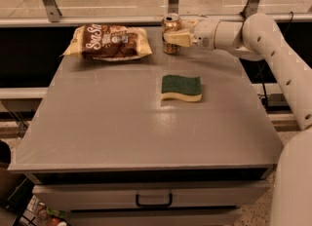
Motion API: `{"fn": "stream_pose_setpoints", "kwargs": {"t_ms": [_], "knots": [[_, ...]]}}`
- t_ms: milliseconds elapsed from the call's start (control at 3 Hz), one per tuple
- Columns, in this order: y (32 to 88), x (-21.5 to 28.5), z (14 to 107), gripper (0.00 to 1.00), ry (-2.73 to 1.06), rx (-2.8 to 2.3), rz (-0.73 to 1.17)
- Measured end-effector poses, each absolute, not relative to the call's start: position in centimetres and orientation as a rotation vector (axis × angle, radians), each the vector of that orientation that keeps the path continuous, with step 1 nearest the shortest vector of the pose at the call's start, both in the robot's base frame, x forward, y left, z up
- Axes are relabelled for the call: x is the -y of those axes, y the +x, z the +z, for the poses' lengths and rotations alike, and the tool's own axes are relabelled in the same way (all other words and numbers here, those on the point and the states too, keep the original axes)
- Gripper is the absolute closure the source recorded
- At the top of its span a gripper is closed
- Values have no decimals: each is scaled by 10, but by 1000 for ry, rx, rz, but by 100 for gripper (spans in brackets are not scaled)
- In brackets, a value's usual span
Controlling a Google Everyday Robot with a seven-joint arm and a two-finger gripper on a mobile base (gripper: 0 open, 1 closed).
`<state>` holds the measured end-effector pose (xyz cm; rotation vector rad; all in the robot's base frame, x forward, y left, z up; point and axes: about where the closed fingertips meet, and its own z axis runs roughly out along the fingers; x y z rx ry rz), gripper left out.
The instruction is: Knock orange can over
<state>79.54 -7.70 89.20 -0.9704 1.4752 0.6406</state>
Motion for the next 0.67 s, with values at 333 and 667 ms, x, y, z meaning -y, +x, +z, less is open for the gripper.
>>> {"fn": "stream_pose_setpoints", "kwargs": {"t_ms": [333, 667], "knots": [[794, 77, 895, 100, -991, -1488, 634], [788, 92, 908, 100, -1042, -1544, 578]]}}
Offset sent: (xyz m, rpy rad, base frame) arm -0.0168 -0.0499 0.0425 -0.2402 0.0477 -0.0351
